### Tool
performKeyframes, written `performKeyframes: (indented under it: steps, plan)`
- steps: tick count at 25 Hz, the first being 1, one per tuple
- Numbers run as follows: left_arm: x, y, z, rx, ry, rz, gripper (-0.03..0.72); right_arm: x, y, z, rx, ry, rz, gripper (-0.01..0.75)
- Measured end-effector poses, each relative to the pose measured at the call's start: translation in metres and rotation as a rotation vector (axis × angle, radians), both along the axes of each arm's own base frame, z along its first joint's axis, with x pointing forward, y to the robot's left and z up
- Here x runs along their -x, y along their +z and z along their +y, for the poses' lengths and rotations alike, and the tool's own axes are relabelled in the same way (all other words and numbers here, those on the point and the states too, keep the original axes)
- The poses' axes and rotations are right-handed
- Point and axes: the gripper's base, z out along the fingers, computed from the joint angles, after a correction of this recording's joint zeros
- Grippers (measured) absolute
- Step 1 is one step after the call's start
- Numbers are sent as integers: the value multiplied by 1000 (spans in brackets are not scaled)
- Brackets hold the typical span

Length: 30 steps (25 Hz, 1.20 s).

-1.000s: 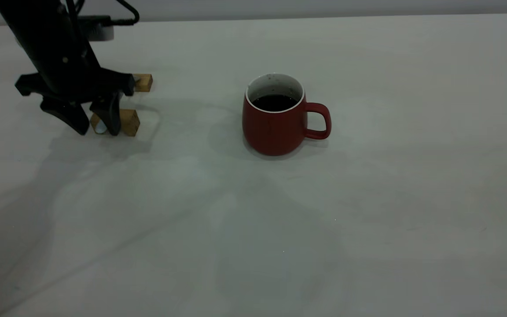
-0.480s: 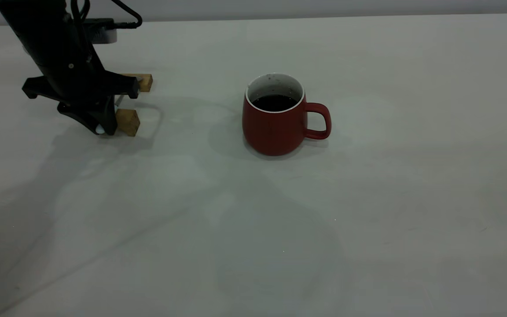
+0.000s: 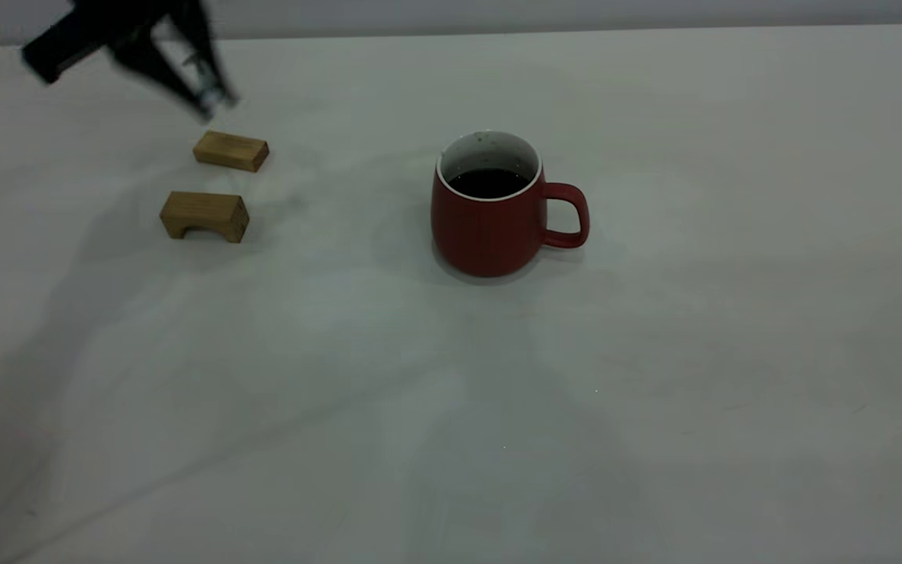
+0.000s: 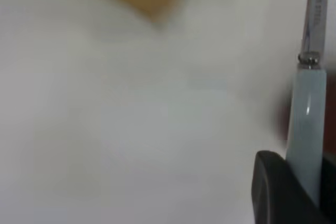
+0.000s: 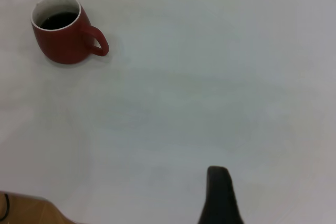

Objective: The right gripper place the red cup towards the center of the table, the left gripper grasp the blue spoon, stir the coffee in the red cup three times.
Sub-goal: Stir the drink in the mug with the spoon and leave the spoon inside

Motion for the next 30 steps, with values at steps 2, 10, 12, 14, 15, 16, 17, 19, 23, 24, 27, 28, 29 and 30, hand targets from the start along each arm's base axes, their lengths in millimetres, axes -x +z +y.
performKeyframes:
  steps: [2,10,12,14,15,16,17,19,23,24,27,28,29,30]
  plan:
    - [4,16,-13,171,195,118,177,0,0,0,0,0,0,591]
    - [8,56,-55,759,515,578,177,0,0,0,1,0,0,591]
    - [7,52,-63,814,534,628,177,0,0,0,0,0,0,591]
    - [5,42,-70,842,555,668,177,0,0,0,0,0,0,591]
    - [4,38,-72,854,566,685,177,0,0,0,0,0,0,591]
    - [2,31,-74,858,578,701,177,0,0,0,0,0,0,591]
    - [1,25,-76,863,592,716,177,0,0,0,0,0,-1,591]
    - [-1,11,-78,868,615,732,177,0,0,0,0,0,-1,591]
    - [-5,-21,-80,878,645,750,177,0,0,0,0,0,-1,591]
    - [-7,-30,-80,887,655,752,177,0,0,0,0,0,-1,591]
    - [-10,-54,-80,931,670,736,177,0,0,0,0,0,-1,591]
    - [-11,-62,-80,949,680,727,177,0,0,0,0,0,-1,591]
    - [-12,-68,-80,967,687,718,177,0,0,0,0,0,-1,591]
    - [-13,-74,-80,974,695,713,177,0,0,0,0,0,-1,591]
